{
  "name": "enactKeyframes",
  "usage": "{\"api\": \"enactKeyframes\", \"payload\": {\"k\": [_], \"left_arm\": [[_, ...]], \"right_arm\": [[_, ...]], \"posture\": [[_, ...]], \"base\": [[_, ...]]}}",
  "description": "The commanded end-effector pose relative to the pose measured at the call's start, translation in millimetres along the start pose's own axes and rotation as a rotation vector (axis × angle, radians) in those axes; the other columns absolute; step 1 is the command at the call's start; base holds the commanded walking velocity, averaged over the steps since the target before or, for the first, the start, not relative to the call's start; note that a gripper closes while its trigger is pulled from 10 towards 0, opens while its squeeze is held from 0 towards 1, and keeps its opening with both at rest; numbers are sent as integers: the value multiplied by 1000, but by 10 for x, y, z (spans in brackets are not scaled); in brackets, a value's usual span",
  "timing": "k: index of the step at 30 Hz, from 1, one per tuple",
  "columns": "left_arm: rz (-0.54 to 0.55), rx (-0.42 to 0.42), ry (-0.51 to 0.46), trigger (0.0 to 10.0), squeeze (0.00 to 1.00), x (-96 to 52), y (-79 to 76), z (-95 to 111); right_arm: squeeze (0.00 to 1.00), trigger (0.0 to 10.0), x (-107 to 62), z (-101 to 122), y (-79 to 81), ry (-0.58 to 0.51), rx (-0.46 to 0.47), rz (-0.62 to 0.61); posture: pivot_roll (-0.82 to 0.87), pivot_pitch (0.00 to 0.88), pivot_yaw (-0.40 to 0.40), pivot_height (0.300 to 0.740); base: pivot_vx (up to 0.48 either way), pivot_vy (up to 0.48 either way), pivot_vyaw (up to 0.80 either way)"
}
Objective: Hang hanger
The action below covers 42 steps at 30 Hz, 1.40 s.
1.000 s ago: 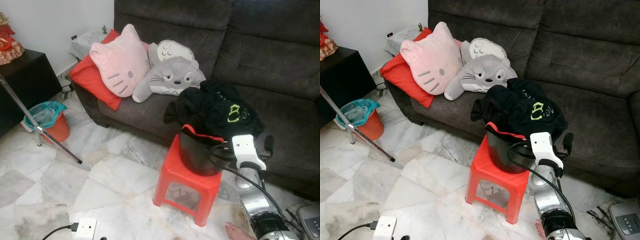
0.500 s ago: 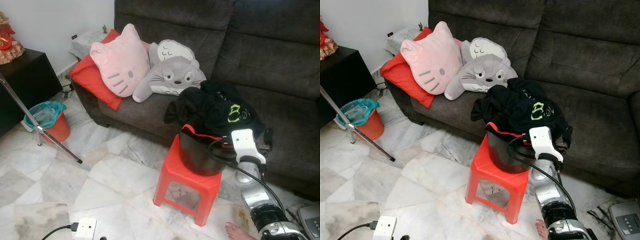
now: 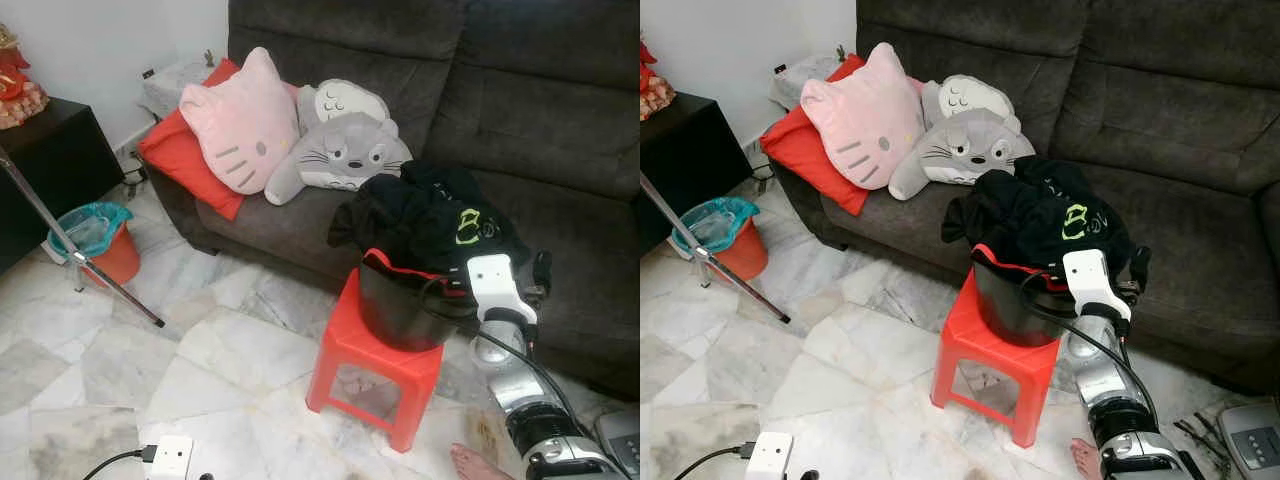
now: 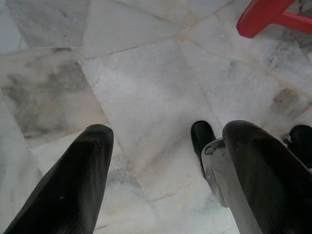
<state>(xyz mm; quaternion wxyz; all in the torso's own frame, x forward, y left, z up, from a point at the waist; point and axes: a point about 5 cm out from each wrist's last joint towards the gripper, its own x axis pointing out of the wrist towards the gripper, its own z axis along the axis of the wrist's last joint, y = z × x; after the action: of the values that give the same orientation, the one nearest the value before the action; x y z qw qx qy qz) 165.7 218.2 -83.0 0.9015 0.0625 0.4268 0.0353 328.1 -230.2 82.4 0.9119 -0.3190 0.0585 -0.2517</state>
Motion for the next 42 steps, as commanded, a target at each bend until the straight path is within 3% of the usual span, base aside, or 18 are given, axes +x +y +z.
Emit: {"api": "enactKeyframes", "payload": {"k": [1,42], "left_arm": [[7,8,3,10000,0,-7,11,-21],[11,17,4,10000,0,-8,35,-20]], "right_arm": [[0,0,30,16,-12,-5,8,5],[0,0,44,9,12,4,22,-1]], "posture": [[-76,46,27,740],[-65,49,36,740]], "base": [[0,0,0],[0,0,0]]}}
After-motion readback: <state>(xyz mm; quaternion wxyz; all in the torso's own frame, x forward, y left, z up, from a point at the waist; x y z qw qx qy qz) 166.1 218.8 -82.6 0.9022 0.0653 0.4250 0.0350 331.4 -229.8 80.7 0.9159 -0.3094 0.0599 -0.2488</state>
